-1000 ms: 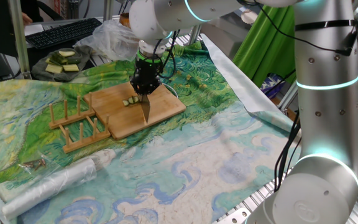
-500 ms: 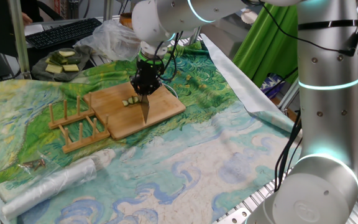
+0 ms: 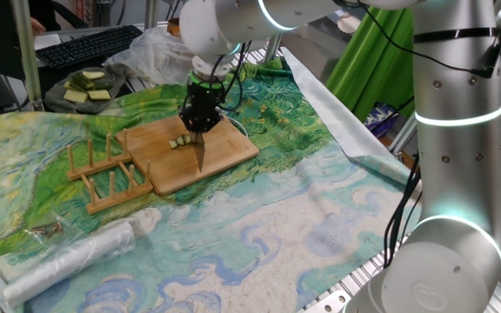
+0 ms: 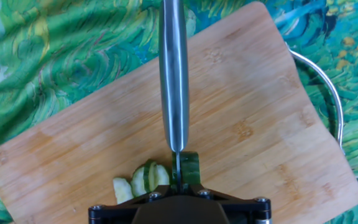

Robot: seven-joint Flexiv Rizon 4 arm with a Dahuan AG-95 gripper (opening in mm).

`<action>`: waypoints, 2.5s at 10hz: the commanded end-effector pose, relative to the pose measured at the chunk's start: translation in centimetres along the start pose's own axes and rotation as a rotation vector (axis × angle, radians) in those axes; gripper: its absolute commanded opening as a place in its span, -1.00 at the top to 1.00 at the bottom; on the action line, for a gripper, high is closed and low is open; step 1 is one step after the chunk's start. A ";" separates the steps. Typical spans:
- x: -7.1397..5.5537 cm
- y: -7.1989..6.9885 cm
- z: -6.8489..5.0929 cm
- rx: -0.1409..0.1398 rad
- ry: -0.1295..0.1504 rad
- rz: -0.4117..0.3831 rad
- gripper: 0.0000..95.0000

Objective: Chop the cucumber into shreds

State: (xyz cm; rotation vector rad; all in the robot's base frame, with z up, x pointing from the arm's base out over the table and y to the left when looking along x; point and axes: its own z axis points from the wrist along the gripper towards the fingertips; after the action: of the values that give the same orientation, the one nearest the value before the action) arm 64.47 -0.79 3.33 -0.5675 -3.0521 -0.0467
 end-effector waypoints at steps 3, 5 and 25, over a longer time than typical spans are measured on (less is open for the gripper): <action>0.4 -0.2 1.5 0.040 -0.014 -0.018 1.00; -0.2 -0.5 1.5 0.032 -0.012 -0.025 1.00; -0.7 -1.0 -2.5 0.077 0.038 -0.054 1.00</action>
State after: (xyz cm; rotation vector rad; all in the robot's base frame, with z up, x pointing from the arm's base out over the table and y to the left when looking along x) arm 64.82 -2.04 5.73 -0.4728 -3.0177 0.0564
